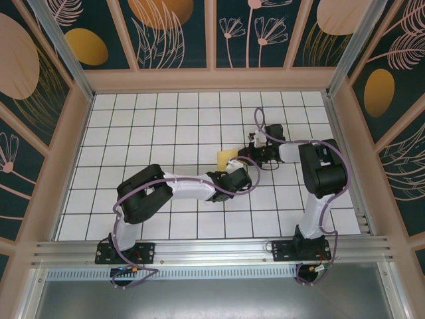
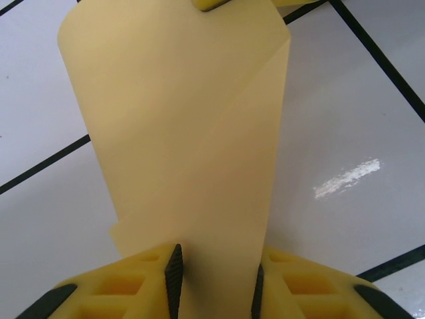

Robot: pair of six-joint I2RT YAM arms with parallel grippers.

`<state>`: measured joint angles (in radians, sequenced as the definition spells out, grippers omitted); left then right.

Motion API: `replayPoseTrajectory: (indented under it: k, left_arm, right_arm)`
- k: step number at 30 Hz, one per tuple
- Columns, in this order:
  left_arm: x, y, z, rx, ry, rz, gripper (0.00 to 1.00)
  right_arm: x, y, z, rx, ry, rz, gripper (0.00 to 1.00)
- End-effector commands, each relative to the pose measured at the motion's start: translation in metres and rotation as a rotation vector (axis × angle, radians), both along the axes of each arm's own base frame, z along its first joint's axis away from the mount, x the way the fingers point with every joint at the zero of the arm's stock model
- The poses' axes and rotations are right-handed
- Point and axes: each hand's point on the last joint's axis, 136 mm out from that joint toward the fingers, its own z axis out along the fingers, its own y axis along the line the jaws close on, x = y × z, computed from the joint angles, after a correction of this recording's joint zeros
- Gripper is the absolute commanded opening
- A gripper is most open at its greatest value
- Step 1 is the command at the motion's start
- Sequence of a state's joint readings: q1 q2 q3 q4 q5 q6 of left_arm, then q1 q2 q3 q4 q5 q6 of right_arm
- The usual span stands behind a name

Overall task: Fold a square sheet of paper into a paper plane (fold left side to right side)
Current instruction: Fold the wing for the fifth time at the center of the table.

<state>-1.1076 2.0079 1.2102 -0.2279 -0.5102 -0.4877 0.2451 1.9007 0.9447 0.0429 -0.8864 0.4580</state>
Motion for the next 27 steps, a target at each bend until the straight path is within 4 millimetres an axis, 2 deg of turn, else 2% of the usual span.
replayPoseTrajectory:
  k: [1, 7, 12, 16, 21, 27]
  left_arm:
    - [-0.001, 0.004, -0.007, 0.034, 0.003, 0.016, 0.31]
    - [-0.002, 0.004, -0.006, 0.022, 0.005, 0.022, 0.23]
    - [-0.003, 0.001, -0.004, -0.006, 0.011, 0.018, 0.18]
    - [-0.002, -0.004, 0.003, -0.050, 0.024, 0.014, 0.15]
    - [0.000, -0.005, 0.004, -0.134, 0.078, 0.019, 0.14]
    - [0.001, -0.002, 0.008, -0.306, 0.173, 0.025, 0.11]
  right_arm:
    - [0.001, 0.003, -0.001, -0.014, 0.007, 0.012, 0.00]
    - [0.005, 0.000, 0.008, -0.011, -0.022, 0.010, 0.02]
    - [0.013, -0.013, 0.030, 0.000, -0.074, -0.032, 0.20]
    - [0.016, -0.033, 0.043, -0.025, -0.112, -0.090, 0.32]
    - [0.007, -0.060, 0.053, -0.060, -0.147, -0.167, 0.43]
    - [-0.019, -0.069, 0.047, -0.087, -0.165, -0.190, 0.47]
